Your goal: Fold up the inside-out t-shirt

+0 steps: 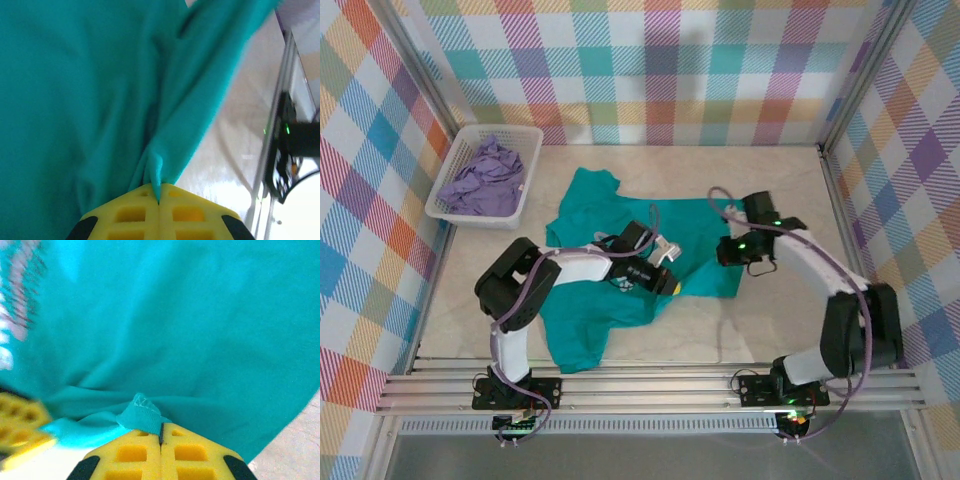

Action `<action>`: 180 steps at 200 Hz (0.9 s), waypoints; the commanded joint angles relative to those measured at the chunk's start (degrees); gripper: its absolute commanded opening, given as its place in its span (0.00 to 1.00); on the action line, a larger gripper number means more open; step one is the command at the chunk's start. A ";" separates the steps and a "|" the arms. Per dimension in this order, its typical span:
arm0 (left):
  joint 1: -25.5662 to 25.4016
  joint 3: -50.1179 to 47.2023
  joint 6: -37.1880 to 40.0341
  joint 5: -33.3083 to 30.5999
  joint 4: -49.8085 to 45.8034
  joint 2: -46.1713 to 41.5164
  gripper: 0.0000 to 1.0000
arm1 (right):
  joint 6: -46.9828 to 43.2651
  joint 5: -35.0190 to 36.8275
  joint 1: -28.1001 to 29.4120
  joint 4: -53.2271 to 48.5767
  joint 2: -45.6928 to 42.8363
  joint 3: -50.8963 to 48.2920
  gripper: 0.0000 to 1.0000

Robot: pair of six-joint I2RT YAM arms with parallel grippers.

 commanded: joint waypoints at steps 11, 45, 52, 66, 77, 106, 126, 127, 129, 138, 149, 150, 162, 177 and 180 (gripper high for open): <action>-1.53 10.20 -6.20 -6.63 3.21 4.93 0.11 | 7.42 -22.52 -11.72 4.48 -2.55 -1.24 0.00; 0.19 4.20 -6.42 -10.12 2.20 -3.35 0.42 | 12.51 -26.95 -14.91 11.49 1.21 -1.93 0.00; 0.99 0.74 -6.67 -10.89 1.55 -6.98 0.45 | 13.01 -26.86 -14.85 12.47 1.71 -2.32 0.00; 2.70 -6.69 -7.89 -14.08 -1.27 -14.79 0.48 | 13.30 -25.84 -14.88 13.47 2.24 -3.07 0.00; 3.92 -12.52 -9.37 -18.19 -6.05 -21.31 0.49 | 12.75 -24.52 -14.89 13.25 2.27 -3.34 0.00; 4.25 -23.07 -17.18 -33.34 -26.74 -39.49 0.50 | 11.84 -22.98 -14.91 13.20 1.67 -4.02 0.00; 4.28 -30.10 -26.24 -39.75 -34.80 -53.27 0.52 | 11.66 -23.32 -14.75 13.36 1.73 -4.33 0.00; 4.23 -30.41 -26.49 -39.95 -35.07 -53.86 0.52 | 11.62 -23.31 -14.74 13.36 1.73 -4.33 0.00; 4.26 -30.97 -27.05 -40.31 -35.49 -54.84 0.52 | 11.59 -23.36 -14.73 13.38 1.67 -4.37 0.00; 4.80 -33.09 -28.17 -40.93 -36.14 -58.33 0.54 | 11.49 -23.38 -14.73 13.34 1.65 -4.42 0.00; 6.69 -33.58 -27.31 -39.58 -34.66 -57.91 0.54 | 11.45 -23.23 -14.63 13.45 1.57 -4.50 0.00; 6.93 -33.55 -27.16 -39.42 -34.30 -57.63 0.54 | 11.47 -23.21 -14.63 13.45 1.57 -4.50 0.00; 9.89 -32.45 -25.03 -36.60 -29.01 -52.85 0.55 | 11.58 -22.64 -14.37 13.75 1.31 -4.55 0.00; 13.40 -29.84 -23.48 -33.50 -21.46 -45.07 0.55 | 11.75 -21.92 -14.28 13.80 1.12 -4.59 0.00; 13.94 -29.21 -23.32 -33.32 -19.91 -43.67 0.55 | 11.75 -21.73 -14.25 13.72 1.05 -4.59 0.00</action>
